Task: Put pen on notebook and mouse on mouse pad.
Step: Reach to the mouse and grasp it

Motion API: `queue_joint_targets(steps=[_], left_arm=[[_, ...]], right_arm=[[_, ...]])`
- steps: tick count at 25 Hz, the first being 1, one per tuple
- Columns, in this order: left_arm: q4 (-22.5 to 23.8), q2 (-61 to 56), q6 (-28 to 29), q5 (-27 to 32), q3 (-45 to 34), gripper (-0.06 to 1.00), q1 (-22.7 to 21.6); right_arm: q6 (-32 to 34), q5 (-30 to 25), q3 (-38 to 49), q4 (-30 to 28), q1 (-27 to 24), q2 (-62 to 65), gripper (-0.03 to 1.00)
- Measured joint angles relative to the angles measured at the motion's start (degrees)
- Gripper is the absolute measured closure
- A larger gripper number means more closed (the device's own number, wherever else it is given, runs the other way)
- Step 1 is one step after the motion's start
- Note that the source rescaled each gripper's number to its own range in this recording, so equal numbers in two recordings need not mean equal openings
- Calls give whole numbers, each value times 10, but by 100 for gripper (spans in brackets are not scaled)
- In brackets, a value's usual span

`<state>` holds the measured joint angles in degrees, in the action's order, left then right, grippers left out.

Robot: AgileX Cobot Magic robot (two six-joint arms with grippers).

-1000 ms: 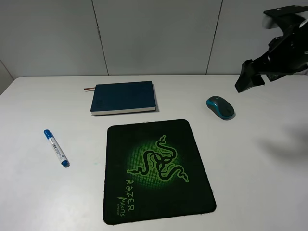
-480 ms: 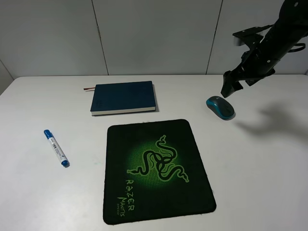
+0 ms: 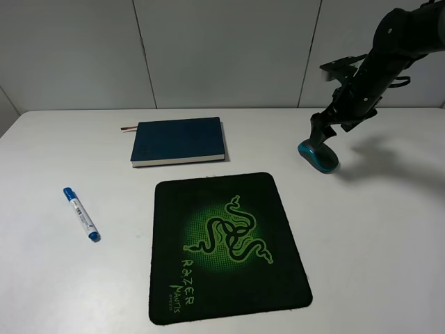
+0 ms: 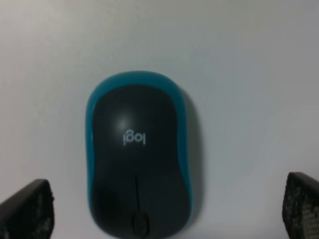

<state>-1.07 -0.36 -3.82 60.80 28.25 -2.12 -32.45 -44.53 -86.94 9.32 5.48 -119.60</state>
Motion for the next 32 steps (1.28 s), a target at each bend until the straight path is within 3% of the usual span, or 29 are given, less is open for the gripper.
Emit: queue_joint_targets(steps=[11, 29, 31, 32], left_arm=[[0, 0, 0, 1, 0, -4, 0], [0, 0, 0, 1, 0, -4, 0], [0, 0, 0, 1, 0, -4, 0], [0, 0, 0, 1, 0, -4, 0]], right_arm=[[-16, -3, -7, 19, 0, -42, -3], [-16, 40, -8, 8, 0, -71, -3], [-15, 38, -8, 8, 0, -72, 23], [-15, 38, -8, 8, 0, -72, 45]])
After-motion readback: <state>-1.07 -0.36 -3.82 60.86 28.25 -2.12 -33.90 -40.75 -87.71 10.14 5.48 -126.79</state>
